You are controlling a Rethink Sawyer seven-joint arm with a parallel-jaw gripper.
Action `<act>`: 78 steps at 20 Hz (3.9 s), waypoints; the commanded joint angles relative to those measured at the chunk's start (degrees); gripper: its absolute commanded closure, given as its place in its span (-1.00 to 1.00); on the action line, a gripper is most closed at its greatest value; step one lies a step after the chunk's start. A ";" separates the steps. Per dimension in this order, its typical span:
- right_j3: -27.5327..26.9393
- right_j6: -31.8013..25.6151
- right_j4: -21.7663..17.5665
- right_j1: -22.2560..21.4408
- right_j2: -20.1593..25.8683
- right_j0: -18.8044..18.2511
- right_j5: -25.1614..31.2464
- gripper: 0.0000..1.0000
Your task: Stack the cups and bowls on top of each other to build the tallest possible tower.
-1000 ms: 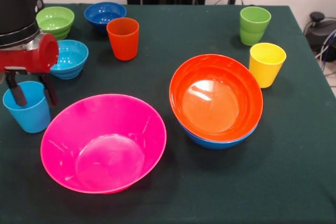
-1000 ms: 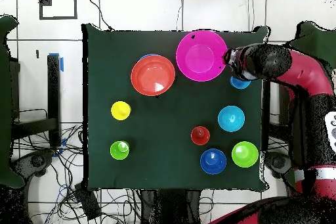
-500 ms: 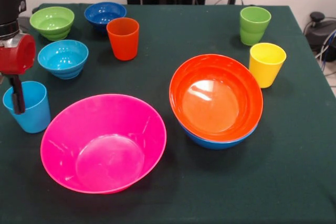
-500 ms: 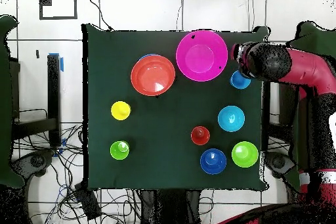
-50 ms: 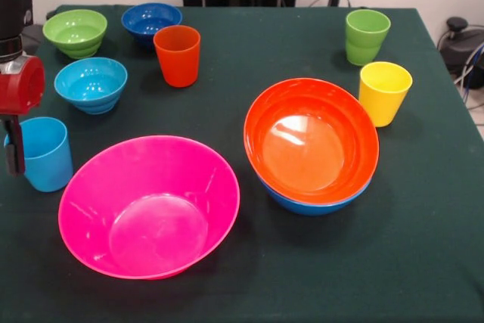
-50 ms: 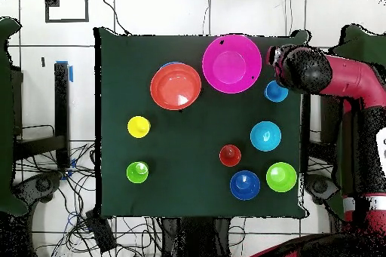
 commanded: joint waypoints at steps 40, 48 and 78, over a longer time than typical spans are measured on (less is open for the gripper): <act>6.24 -9.06 -0.07 1.96 1.69 1.91 0.01 -1.00; 6.39 -8.83 0.26 1.64 1.67 2.03 0.55 -1.00; 8.02 -3.57 -0.43 -0.54 -0.97 4.13 -1.08 -1.00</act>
